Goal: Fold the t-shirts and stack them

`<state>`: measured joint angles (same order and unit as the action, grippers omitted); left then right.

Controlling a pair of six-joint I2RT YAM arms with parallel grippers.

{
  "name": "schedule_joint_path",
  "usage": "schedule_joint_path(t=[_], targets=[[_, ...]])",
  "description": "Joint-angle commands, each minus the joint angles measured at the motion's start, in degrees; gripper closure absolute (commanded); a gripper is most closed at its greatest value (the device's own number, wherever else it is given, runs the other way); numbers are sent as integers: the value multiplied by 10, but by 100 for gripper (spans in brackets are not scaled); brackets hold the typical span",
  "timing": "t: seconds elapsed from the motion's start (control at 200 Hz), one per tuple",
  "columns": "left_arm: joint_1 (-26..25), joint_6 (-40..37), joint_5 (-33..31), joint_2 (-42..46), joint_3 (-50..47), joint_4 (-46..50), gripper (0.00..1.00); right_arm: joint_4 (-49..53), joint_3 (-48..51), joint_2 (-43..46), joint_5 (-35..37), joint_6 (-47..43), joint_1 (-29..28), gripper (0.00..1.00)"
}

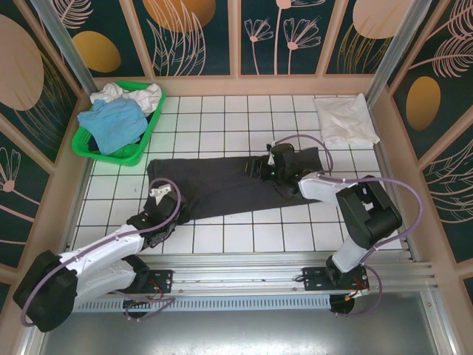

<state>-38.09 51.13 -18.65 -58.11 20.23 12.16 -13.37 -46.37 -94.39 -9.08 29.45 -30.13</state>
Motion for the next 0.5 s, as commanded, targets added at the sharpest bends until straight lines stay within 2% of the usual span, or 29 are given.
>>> schedule_joint_path(t=[0.0, 0.11, 0.25, 0.33, 0.385, 0.45, 0.49], targets=[[8, 55, -23, -12, -17, 76, 73, 20, 5, -12, 25, 4, 40, 32], [10, 81, -45, -7, -15, 96, 75, 21, 32, -8, 15, 10, 85, 32], [12, 87, -51, -4, -18, 96, 81, 28, 54, -1, 17, 2, 116, 32], [12, 85, -55, -18, -5, 104, 71, 33, 56, 6, 13, -3, 118, 32], [11, 77, -56, -25, 12, 116, 70, 35, 56, 15, 7, -5, 117, 32], [11, 63, -54, -22, 39, 133, 64, 35, 55, 31, 1, -4, 117, 32], [11, 57, -57, -12, 56, 146, 55, 33, 54, 39, -2, -5, 117, 32]])
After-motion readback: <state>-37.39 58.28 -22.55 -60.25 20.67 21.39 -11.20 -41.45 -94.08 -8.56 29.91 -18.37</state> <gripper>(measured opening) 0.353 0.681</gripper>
